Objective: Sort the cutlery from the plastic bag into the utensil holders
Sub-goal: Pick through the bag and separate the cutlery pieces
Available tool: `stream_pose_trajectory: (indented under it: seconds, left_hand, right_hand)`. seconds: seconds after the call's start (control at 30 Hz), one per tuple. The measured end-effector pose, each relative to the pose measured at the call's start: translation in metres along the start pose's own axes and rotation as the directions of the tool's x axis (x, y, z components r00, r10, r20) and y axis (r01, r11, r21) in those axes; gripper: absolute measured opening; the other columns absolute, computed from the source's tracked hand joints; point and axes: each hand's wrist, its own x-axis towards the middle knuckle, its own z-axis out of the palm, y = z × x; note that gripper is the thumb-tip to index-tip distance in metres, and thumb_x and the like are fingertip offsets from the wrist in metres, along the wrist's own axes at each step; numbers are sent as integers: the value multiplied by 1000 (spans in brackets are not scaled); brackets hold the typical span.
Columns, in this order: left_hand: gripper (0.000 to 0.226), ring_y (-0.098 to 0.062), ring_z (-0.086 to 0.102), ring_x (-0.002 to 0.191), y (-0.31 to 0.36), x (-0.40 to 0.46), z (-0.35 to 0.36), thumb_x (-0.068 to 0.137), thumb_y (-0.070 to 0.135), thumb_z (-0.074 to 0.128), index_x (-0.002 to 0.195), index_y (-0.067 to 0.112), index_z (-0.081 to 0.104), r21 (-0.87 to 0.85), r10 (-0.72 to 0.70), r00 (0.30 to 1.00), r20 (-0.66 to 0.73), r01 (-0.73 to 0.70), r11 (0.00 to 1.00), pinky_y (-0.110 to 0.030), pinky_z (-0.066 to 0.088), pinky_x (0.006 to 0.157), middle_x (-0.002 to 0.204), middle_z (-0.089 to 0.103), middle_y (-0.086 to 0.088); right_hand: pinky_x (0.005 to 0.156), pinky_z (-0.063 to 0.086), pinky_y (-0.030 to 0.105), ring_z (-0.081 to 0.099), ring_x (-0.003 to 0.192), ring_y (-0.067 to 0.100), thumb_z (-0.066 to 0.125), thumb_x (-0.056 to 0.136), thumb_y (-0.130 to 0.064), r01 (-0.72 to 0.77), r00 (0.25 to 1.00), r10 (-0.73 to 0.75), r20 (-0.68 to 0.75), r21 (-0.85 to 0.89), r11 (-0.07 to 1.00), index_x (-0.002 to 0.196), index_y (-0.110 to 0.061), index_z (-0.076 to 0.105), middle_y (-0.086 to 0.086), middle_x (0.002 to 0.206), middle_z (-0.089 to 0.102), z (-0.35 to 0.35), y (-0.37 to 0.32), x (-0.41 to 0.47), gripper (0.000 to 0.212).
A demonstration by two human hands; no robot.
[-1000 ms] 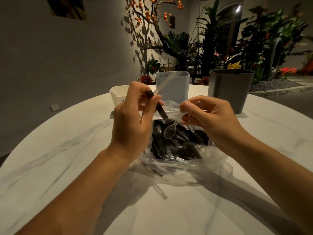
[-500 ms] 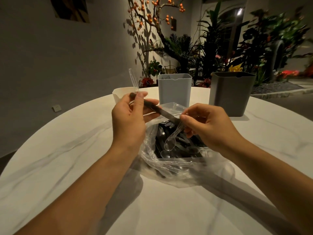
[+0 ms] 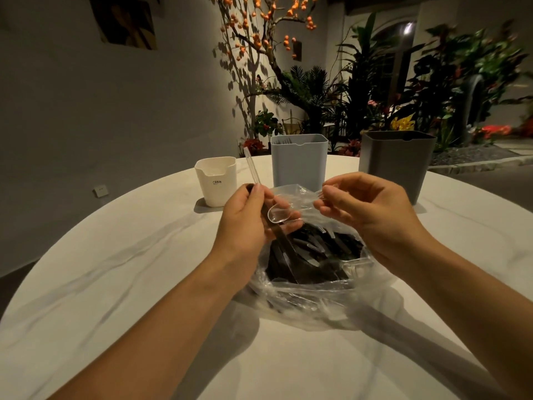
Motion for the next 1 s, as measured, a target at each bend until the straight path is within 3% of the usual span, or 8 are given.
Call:
stream_pose_trajectory:
  seconds: [0.17,0.33,0.4,0.53,0.6,0.7,0.83,1.0]
  left_hand:
    - [25,-13,62,60,-8,1,4,109,27,38,97,10,54,90,-26,1000,-15,27,996,-26,50,54,84,64,-7]
    - [20,-8,51,56,-11,5,8,108,22,42,98,7,51,78,-67,992,-109,76,994,-21,38,48,81,53,-6]
    - [21,-9,49,55,-9,7,8,108,19,41,92,7,49,9,-93,983,-162,95,995,-20,36,47,80,51,-6]
    - [20,-8,57,59,-6,2,13,108,20,43,96,10,54,-50,-157,978,-139,152,987,-20,45,55,85,62,-6]
    - [20,-13,68,83,-5,-4,15,107,24,43,98,18,59,18,-171,980,-97,174,985,-30,55,79,94,71,-4]
    - [22,-18,68,99,-4,-8,17,107,26,43,96,23,62,57,-169,982,-85,174,983,-42,53,97,89,74,2]
    - [23,-19,63,82,-3,-4,14,107,22,45,96,14,63,-31,-191,978,-81,189,982,-38,54,83,76,68,-4]
    - [26,-14,61,69,3,-4,6,107,14,44,85,10,57,-189,-251,968,17,250,950,-31,56,72,67,63,-4]
  right_hand:
    - [73,62,30,75,79,22,71,86,-8,75,995,-83,-54,-136,988,95,-8,72,9,85,74,8,10,-2,9]
    - [70,61,27,74,76,16,75,84,-11,161,971,-202,-129,-275,948,113,-14,60,6,94,70,9,11,-3,32]
    - [69,59,20,71,76,11,76,84,-15,319,895,-429,-121,-500,806,105,-17,56,-1,93,67,6,8,-4,29]
    - [64,51,11,60,76,5,73,85,-11,595,691,-699,184,-694,406,95,-8,62,-1,89,63,18,12,-11,15]
    - [65,50,12,59,77,8,73,84,-17,624,668,-686,290,-721,302,94,-6,65,3,88,66,27,19,-11,17]
    - [69,57,18,65,79,12,74,84,-21,627,698,-645,311,-700,341,97,-9,69,3,90,69,29,23,-9,18]
    - [82,55,14,67,87,6,61,89,-33,654,726,-580,369,-630,419,101,-14,74,-2,97,71,23,25,-8,26]
    - [85,55,26,58,109,12,53,91,-42,676,715,-475,512,-681,283,114,-24,74,-7,114,69,15,23,-6,36]
